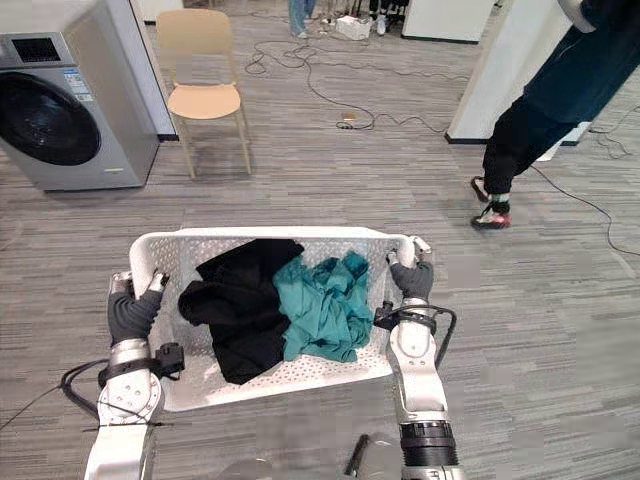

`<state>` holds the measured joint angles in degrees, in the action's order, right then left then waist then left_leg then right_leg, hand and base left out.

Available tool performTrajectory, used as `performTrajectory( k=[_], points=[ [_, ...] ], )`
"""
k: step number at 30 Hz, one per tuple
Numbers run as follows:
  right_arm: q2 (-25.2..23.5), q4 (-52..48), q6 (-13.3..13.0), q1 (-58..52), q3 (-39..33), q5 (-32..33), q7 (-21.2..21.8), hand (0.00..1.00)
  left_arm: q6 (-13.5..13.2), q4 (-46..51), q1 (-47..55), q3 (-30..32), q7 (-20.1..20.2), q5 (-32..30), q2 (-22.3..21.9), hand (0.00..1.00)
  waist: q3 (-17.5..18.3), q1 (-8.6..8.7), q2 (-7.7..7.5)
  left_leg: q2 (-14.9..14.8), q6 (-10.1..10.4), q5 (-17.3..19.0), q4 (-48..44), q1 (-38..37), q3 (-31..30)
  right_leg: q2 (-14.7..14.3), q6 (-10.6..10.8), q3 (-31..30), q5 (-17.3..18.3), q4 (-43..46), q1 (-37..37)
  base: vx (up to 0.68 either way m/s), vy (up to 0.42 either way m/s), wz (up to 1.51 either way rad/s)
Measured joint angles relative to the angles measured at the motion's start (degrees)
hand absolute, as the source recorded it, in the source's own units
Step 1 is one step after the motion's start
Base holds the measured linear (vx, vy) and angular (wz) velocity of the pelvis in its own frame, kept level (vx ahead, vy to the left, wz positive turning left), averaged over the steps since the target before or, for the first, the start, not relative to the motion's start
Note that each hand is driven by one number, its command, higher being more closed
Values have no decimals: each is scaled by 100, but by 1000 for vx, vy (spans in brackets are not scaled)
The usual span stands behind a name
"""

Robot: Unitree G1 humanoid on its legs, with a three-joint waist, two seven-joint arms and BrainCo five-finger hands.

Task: Pick up the laundry basket with both hands and put the clothes into the washing machine.

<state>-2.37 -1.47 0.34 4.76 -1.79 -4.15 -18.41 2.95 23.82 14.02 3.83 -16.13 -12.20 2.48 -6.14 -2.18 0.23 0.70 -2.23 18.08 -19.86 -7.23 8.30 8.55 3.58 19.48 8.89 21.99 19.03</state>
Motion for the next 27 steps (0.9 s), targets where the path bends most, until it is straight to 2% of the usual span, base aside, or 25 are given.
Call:
performTrajectory(
  k=[1, 2, 3, 4, 5, 6, 7, 8, 10, 11, 12, 13, 14, 15, 16, 17, 19, 20, 21, 22, 23, 25, 27],
  points=[
    [-12, 1, 0, -34, 1, -45, -4, 100, 0, -57, -6, 4, -3, -3, -4, 100, 24, 3, -44, 13, 131, 81, -47, -84, -54, -99, -25, -126, -193, -339, 50, 775, -2, 64],
    [-71, 0, 4, -158, 1, -96, -9, 100, 1, -187, -6, -2, 1, -39, -2, 100, 29, 38, -47, -4, 331, 215, -510, -141, -139, -251, -198, -317, -427, -433, 111, 520, -67, 65],
    [-74, 0, 8, -238, 1, -99, -10, 100, 15, -229, 5, -19, 4, -57, -9, 100, 52, 75, -107, -45, 380, 244, -1012, -69, -197, -314, -322, -343, -524, -367, 63, 670, -156, 126],
    [-21, -2, 14, -359, -5, -99, -11, 100, 25, -290, 34, -93, 5, -129, -81, 100, 35, 229, 27, -317, 291, 137, -2354, 294, -237, -498, -670, -407, -1198, -258, -178, 677, -198, 116],
    [205, -9, 24, -350, 49, -94, -1, 100, 35, -348, 85, -97, 11, -144, -348, 100, 35, 183, 591, -1012, -187, -474, -3675, 754, -67, -882, -739, -214, -850, -73, -444, 688, -147, 72],
    [225, -17, 33, -320, 121, -94, -2, 100, 39, -367, 98, -18, 11, -141, -397, 100, 29, 39, 673, -1272, -272, -1160, -4126, 921, 108, -1028, -719, -299, -716, -123, -585, 684, -49, -43],
    [141, -52, 85, -282, 232, -96, -8, 100, 50, -431, 102, 151, 14, -119, -374, 100, 32, -189, 649, -1604, -485, -2606, -4701, 1302, 277, -1155, -754, -521, -664, -430, -921, 830, -4, -57],
    [92, -159, 85, -283, 152, -98, -47, 100, 15, -426, 56, 77, 16, -86, -321, 100, 4, -191, 607, -1785, -431, -2080, -5392, 1901, 185, -1193, -739, -508, -672, -843, -1319, 809, -16, -33],
    [92, -228, 81, -247, 76, -97, -49, 100, -67, -425, 46, 76, 16, -6, -260, 100, -75, -195, 489, -1755, -372, -1414, -5620, 2438, 148, -1123, -739, -583, -672, -1161, -1759, 642, 55, 8],
    [68, -228, 75, -228, 61, -98, -49, 100, -83, -424, 44, 84, 31, 17, -282, 100, -166, -203, 341, -1637, -329, -895, -5249, 2770, 234, -956, -741, -704, -671, -1414, -2219, 492, 109, 0],
    [66, -226, 72, -228, 48, -98, -49, 100, -92, -422, 44, 82, 46, 20, -278, 100, -188, -207, 271, -1565, -314, -759, -4893, 2876, 315, -862, -739, -710, -670, -1464, -2353, 704, 238, -4],
    [70, -226, 50, -209, 23, -97, -49, 100, -111, -399, 43, 76, 78, 21, -280, 100, -239, -211, 178, -1380, -158, -584, -3761, 3007, 416, -673, -702, -699, -647, -1500, -2570, 448, 201, -9],
    [70, -227, 26, -209, 16, -97, -48, 100, -115, -382, 45, 74, 86, 24, -284, 100, -241, -217, 161, -1286, -65, -567, -3087, 3044, 424, -584, -602, -695, -584, -1491, -2654, 664, 329, -16],
    [76, -242, -12, -207, 15, -93, -42, 100, -122, -309, 49, 50, 94, 24, -301, 100, -232, -218, 169, -1100, 195, -782, -1587, 3039, 271, -411, -214, -699, -321, -1417, -2829, 434, 255, -26],
    [95, -255, -22, -206, 4, -95, -33, 100, -126, -256, 69, 24, 91, 24, -355, 100, -204, -213, 284, -1060, 132, -1664, -540, 2867, 82, -426, 170, -707, -26, -1357, -2966, 646, 363, -5],
    [-78, -175, 11, -256, -54, -79, -42, 100, -101, -356, -35, 28, 71, 28, -180, 100, -167, -185, -111, -624, -138, -1406, -664, 2717, 278, 94, 297, -690, 152, -1399, -3119, 525, 293, 1],
    [-71, -215, 10, -200, -55, -125, -40, 100, -102, -303, -19, 26, 53, 28, -186, 100, -184, -216, -73, -580, -224, -984, -1148, 2766, 190, 79, 380, -727, 37, -1163, -3109, 505, 270, 0],
    [-122, -217, 9, -211, -54, -187, -40, 100, -102, -301, -8, 9, 28, 28, -204, 100, -193, -214, -59, -546, -298, -624, -1352, 2630, 214, 214, 460, -675, 86, -487, -3007, 404, 218, -16],
    [-122, -216, 9, -212, -54, -246, -40, 100, -102, -301, 12, 12, 20, 26, -209, 100, -204, -229, -61, -549, -310, -495, -1367, 2497, 284, 323, 520, -754, 119, 82, -2817, 357, 215, -26],
    [-181, -211, 10, -219, -53, -333, -39, 100, -101, -300, 70, 17, -23, 29, -162, 100, -235, -222, -58, -537, -268, -353, -1323, 2190, 387, 488, 652, -907, 178, 1371, -2345, 308, 183, -30],
    [-196, -198, 12, -264, -30, -338, -36, 100, -101, -287, 112, 15, -28, 29, -111, 100, -239, -187, -51, -522, -219, -319, -1151, 1865, 466, 597, 661, -867, 276, 2244, -1972, 294, 154, -27],
    [-226, -202, -7, -257, 11, -338, -38, 100, -102, -82, 218, 22, -30, 26, -98, 100, -225, -184, -49, -503, -219, -323, -737, 1460, 602, 615, 503, -617, 375, 2276, -1604, 240, 93, -26],
    [-220, -215, -59, -212, 17, -336, -40, 100, -105, 95, 279, 20, -32, 25, -90, 100, -194, -161, -84, -502, -214, -322, -621, 1350, 643, 607, 413, -352, 398, 1384, -1423, 177, 33, -13]
  ],
)
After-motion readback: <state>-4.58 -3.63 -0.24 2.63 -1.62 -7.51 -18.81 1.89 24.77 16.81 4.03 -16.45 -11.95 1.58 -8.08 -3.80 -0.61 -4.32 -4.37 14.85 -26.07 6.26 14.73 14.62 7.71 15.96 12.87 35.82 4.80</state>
